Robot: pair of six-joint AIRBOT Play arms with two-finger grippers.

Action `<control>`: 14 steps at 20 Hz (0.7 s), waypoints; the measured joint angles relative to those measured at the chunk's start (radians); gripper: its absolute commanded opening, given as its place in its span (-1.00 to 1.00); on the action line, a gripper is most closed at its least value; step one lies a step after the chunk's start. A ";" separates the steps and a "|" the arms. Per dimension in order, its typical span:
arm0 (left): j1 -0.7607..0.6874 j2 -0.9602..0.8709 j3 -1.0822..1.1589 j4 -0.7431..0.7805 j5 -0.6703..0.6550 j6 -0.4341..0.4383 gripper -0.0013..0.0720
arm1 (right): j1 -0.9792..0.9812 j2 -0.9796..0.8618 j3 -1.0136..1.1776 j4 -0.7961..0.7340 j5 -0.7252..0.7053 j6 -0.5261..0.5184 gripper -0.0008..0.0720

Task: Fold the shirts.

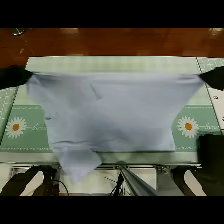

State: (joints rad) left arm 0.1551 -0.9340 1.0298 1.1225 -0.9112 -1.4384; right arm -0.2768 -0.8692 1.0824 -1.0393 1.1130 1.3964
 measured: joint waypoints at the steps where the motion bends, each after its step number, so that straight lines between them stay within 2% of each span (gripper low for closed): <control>1: -0.016 -0.071 0.006 -0.011 0.063 -0.017 -0.92 | 0.000 -0.075 -0.005 0.023 -0.060 -0.012 -0.91; 4: -0.059 -0.287 0.081 -0.033 0.195 -0.082 -0.92 | 0.000 -0.317 0.068 0.079 -0.180 -0.032 -0.91; 6: -0.077 -0.421 0.159 -0.036 0.237 -0.159 -0.92 | 0.002 -0.482 0.164 0.117 -0.211 -0.039 -0.91; 10: -0.097 -0.598 0.266 -0.039 0.261 -0.256 -0.92 | 0.024 -0.721 0.326 0.150 -0.226 -0.040 -0.91; 14: -0.102 -0.675 0.300 -0.038 0.216 -0.271 -0.91 | 0.056 -0.821 0.384 0.157 -0.219 -0.038 -0.91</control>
State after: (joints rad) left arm 0.0532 -1.6093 1.3296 1.0843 -0.6956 -1.7096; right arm -0.2207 -1.6897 1.4666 -0.8822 0.8936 1.3582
